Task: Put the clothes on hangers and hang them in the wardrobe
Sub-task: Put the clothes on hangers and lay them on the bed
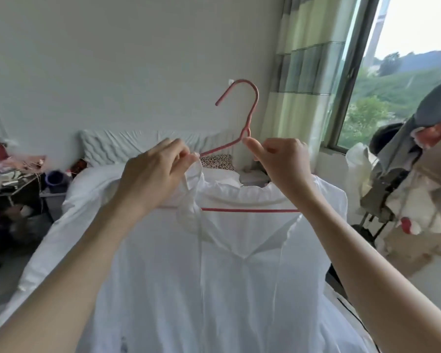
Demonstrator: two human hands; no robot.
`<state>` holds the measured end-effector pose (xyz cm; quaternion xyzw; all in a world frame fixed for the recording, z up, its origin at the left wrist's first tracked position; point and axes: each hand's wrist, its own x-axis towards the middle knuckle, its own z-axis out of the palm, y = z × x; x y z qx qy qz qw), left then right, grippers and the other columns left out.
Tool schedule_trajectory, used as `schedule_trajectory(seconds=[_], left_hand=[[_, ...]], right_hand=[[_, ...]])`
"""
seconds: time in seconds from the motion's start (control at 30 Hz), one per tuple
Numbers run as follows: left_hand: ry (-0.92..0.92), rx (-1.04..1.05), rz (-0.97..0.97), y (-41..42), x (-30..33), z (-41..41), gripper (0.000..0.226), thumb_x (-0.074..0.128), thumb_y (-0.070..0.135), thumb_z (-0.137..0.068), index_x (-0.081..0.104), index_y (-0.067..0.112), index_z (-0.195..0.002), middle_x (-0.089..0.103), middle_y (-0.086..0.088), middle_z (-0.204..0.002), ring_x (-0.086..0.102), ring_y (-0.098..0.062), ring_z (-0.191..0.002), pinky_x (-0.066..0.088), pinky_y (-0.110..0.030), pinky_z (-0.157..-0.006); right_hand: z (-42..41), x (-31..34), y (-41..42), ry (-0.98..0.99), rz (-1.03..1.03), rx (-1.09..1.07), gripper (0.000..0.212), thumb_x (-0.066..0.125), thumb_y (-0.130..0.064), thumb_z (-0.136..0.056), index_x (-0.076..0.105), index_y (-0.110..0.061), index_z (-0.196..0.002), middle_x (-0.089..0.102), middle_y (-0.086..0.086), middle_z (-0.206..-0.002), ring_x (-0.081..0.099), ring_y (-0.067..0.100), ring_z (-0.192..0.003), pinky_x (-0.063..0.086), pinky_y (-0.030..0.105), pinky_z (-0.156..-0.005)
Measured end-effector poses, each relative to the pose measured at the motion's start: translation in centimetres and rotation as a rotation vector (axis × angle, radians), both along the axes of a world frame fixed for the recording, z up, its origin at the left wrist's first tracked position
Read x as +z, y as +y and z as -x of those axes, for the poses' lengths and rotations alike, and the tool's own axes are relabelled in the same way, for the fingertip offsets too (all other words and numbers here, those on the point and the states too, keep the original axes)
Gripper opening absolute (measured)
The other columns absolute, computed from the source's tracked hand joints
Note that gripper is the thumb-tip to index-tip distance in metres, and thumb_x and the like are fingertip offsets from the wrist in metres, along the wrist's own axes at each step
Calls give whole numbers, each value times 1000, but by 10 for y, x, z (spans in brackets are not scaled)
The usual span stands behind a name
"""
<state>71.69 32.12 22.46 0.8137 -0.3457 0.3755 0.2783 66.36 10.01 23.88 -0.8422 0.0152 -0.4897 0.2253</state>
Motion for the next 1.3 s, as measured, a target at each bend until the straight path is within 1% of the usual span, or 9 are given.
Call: schedule_trajectory(seconds=[0.13,0.3,0.4,0.5,0.83,1.03,1.13,1.2,1.3], left_hand=[[-113,157,37,33,14,-33,29,45,40,-93,56,13,-91,55,1,-91,51,-19,-85,30,-29,-61],[-174,260,77,70,-4,-108,30,47,38,-95,58,11,-89,56,-6,-89,57,-28,-85,37,-32,-59],[-199,252,46,86,-33,-172,35,41,41,-91,57,12,-83,56,-5,-82,59,-28,-77,40,-32,-55],[-171,236,32,92,-65,-246,30,43,38,-90,57,12,-80,57,-4,-79,59,-26,-72,39,-29,-51],[263,241,-97,63,-215,-460,31,47,37,-91,57,10,-80,57,-9,-84,58,-33,-81,43,-41,-66],[297,336,-193,42,-306,-547,42,32,41,-87,59,11,-78,56,-13,-74,56,-36,-71,42,-42,-62],[433,386,-216,31,-343,-571,33,40,34,-91,61,12,-105,58,-15,-97,54,-37,-92,40,-44,-75],[625,370,-297,26,-372,-577,41,43,30,-94,43,18,-134,49,-12,-126,43,-34,-115,34,-43,-91],[758,312,-435,31,-418,-564,53,41,34,-95,25,21,-145,33,-8,-145,32,-30,-130,29,-43,-102]], right_hand=[[-47,16,35,-36,-12,88,44,62,-45,-84,65,-6,-63,58,4,-55,49,21,-54,29,15,-53],[-131,0,66,8,87,259,15,59,-19,-88,71,-10,-89,64,4,-79,59,22,-70,43,29,-66],[-191,-28,71,109,150,217,17,56,-23,-91,70,-13,-95,65,4,-88,60,25,-81,45,34,-69],[-253,-64,68,161,109,88,20,56,-28,-91,68,-11,-92,65,6,-90,58,27,-85,35,31,-63],[-452,-206,47,600,8,-11,22,50,-24,-93,69,-17,-102,64,6,-99,56,26,-98,34,29,-66],[-542,-292,37,710,-99,-63,24,49,-19,-92,70,-17,-103,64,12,-102,55,31,-99,35,32,-71],[-570,-331,31,798,-133,-53,31,47,-19,-94,59,-18,-122,59,9,-122,49,29,-115,36,33,-90],[-573,-357,29,873,-117,-18,39,48,-21,-94,49,-16,-133,50,9,-135,42,28,-125,30,33,-101],[-551,-400,27,1007,-52,24,46,46,-27,-95,39,-16,-140,41,7,-143,36,26,-131,24,33,-107]])
